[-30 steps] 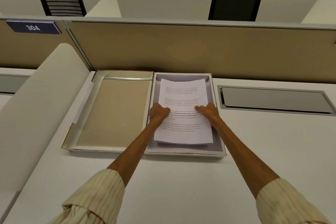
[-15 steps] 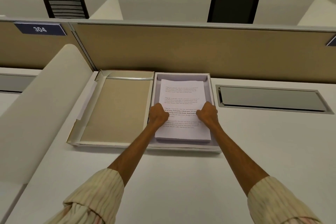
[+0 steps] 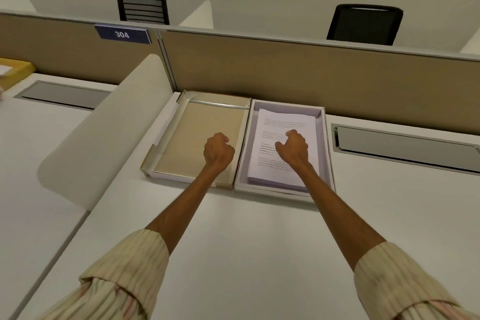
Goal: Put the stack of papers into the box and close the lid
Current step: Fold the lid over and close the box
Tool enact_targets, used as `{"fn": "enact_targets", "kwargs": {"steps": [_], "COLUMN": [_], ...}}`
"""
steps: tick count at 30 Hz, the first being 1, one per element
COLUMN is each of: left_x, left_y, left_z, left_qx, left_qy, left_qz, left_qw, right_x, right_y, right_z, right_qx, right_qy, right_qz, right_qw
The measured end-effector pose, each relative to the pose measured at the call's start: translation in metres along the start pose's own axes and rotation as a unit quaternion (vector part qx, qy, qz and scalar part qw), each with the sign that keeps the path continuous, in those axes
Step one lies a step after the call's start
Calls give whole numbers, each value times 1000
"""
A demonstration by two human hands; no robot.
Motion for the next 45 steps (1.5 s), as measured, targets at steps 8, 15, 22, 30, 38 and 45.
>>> {"fn": "enact_targets", "kwargs": {"steps": [8, 15, 22, 30, 38, 45], "left_x": [-54, -78, -81, -75, -75, -85], "left_y": [-9, -16, -22, -13, -11, -6], "left_z": [-69, -114, -147, -152, -132, -134], "left_qx": [-13, -4, -152, -303, -319, -219], "left_qy": [55, 109, 146, -195, -363, -400], "left_qz": [49, 110, 103, 19, 123, 145], "left_qw": [997, 988, 972, 933, 867, 878], "right_x": [56, 109, 148, 161, 151, 140], "right_y": [-29, -52, -80, -87, -88, -85], "right_z": [-55, -77, -81, -68, -63, -69], "right_qx": [-92, -150, -189, -175, -185, -142], "right_qy": [1, -20, -95, -97, -5, 90], "right_qz": [-80, -171, -316, -319, -316, -356], "right_qw": [993, 974, 925, 926, 931, 919]}}
Point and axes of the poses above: each hand's wrist, its own y-axis towards the middle knuckle, its own x-axis out of the palm, z = x × y, the point moved 3 cm from there along y, towards the middle knuckle, and after that the axes turned 1 degree about z, right-handed, at the moved point
